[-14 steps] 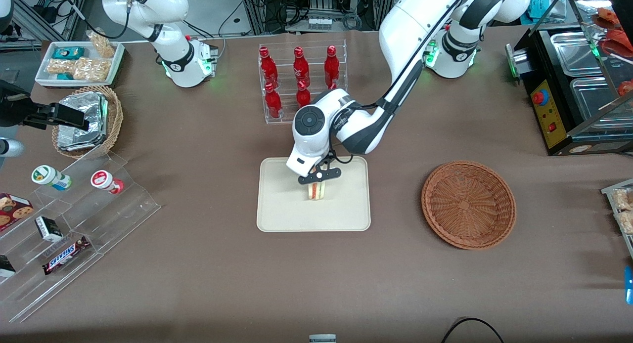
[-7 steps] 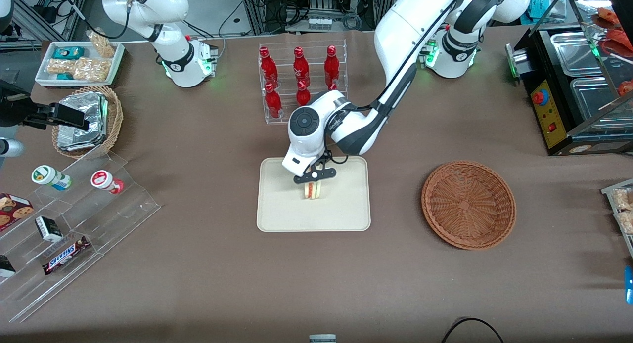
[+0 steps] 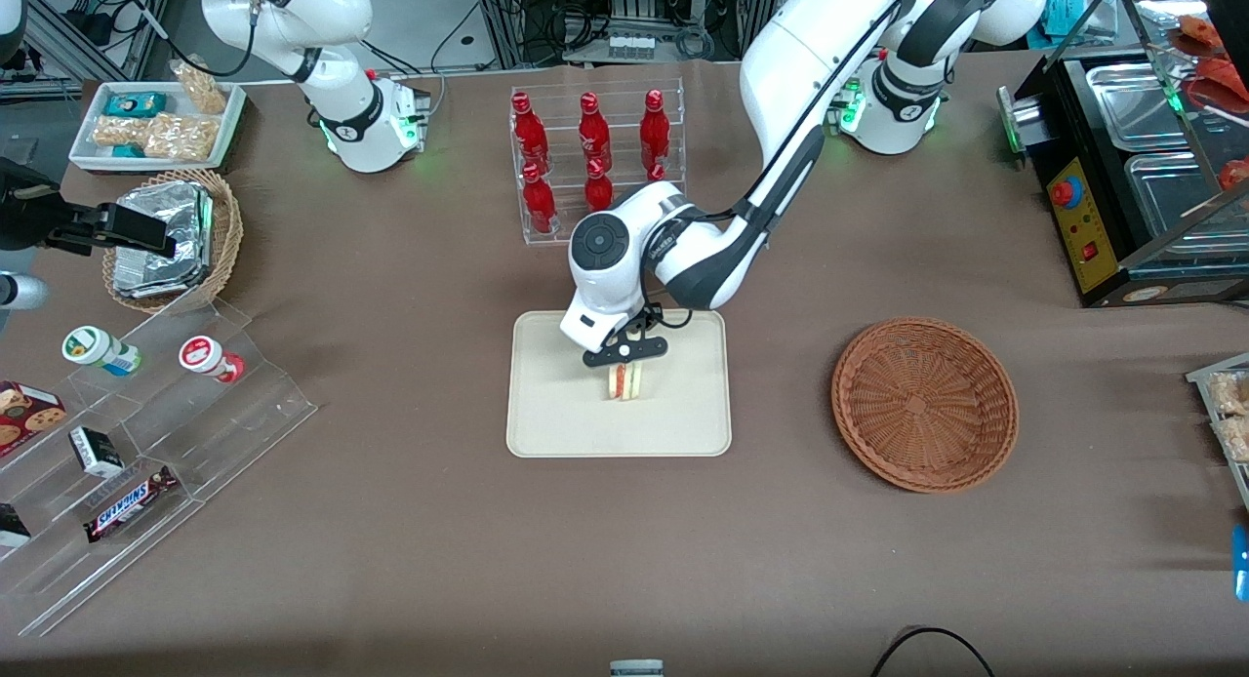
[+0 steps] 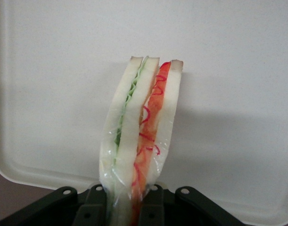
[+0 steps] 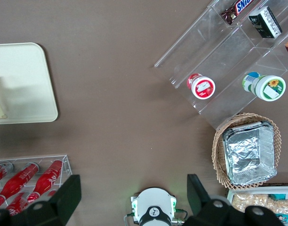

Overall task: Place sandwich from basket to tray
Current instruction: 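Lower the sandwich onto the tray and open the left gripper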

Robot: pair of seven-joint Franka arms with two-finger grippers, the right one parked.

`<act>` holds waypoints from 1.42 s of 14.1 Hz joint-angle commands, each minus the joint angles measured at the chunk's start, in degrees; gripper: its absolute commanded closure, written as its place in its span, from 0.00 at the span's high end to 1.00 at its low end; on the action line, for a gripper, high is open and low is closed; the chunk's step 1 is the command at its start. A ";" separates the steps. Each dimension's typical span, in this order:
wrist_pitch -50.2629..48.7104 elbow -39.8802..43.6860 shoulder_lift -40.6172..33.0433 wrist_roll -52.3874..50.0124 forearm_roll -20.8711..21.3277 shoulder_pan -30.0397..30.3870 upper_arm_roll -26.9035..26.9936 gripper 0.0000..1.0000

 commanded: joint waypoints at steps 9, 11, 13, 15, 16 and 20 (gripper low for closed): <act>-1.51 1.74 -0.44 0.16 0.88 -0.03 1.42 1.00; -1.77 1.56 -0.97 0.25 0.88 0.49 1.51 1.00; -3.69 1.47 -3.42 0.42 0.88 1.81 1.51 1.00; -8.60 0.60 -8.59 2.51 0.62 6.18 1.25 1.00; -11.24 -0.54 -11.84 6.01 -0.17 8.21 1.25 1.00; -23.69 -5.82 -24.76 20.16 -4.92 21.02 1.25 1.00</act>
